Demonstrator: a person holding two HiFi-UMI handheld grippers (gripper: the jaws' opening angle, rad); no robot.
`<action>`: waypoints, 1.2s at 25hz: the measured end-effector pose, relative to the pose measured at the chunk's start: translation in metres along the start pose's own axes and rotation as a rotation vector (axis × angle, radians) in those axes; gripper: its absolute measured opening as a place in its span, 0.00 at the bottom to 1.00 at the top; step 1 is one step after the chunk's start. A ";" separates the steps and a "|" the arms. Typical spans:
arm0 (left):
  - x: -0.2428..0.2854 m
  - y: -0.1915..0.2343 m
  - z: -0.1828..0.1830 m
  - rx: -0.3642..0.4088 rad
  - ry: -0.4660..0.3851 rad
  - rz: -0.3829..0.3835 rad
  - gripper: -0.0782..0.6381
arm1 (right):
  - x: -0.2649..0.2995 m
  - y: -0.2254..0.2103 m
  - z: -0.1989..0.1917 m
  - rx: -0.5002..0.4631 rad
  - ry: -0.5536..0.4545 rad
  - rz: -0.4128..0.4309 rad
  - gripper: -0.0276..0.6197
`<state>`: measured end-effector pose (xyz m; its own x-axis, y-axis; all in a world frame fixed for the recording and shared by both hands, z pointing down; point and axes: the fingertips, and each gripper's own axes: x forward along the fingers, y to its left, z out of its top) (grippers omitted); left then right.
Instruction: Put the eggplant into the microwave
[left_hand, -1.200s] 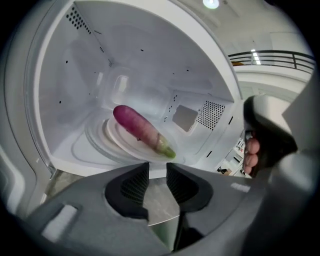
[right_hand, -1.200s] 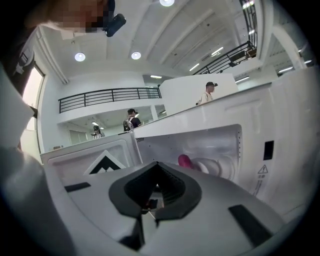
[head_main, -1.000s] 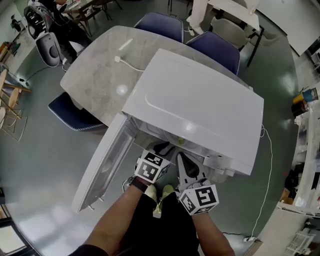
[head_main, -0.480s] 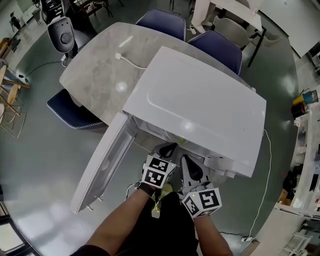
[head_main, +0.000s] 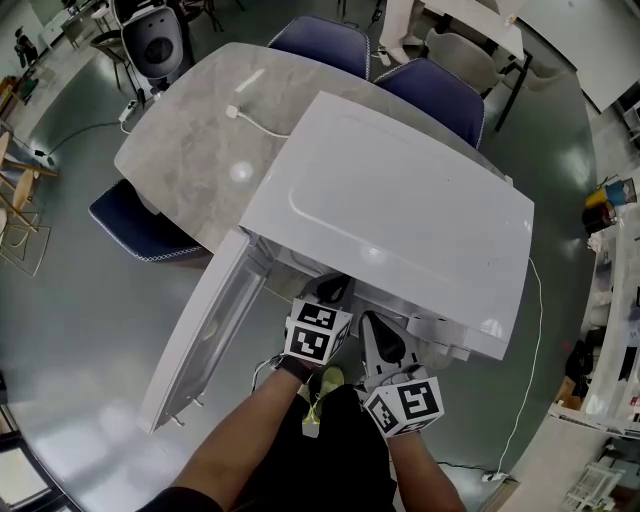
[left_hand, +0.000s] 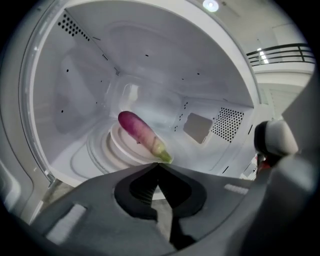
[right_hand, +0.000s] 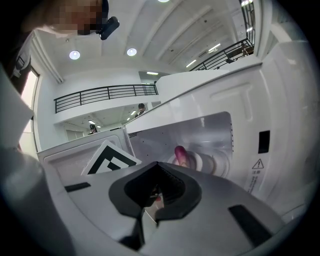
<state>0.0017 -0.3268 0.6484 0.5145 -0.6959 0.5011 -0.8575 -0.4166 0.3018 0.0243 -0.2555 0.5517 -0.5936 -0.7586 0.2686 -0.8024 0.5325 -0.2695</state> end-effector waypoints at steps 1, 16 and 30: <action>0.001 0.001 0.001 0.000 -0.004 0.000 0.12 | 0.001 0.000 0.000 -0.002 0.001 -0.001 0.05; -0.081 -0.049 0.033 0.026 -0.093 -0.073 0.12 | -0.032 0.028 0.041 0.012 0.019 0.017 0.05; -0.198 -0.116 0.116 0.078 -0.221 -0.063 0.12 | -0.084 0.060 0.119 0.002 -0.076 0.028 0.04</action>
<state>-0.0008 -0.2079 0.4202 0.5615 -0.7746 0.2912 -0.8257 -0.5011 0.2592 0.0332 -0.2041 0.4026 -0.6092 -0.7700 0.1898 -0.7855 0.5530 -0.2778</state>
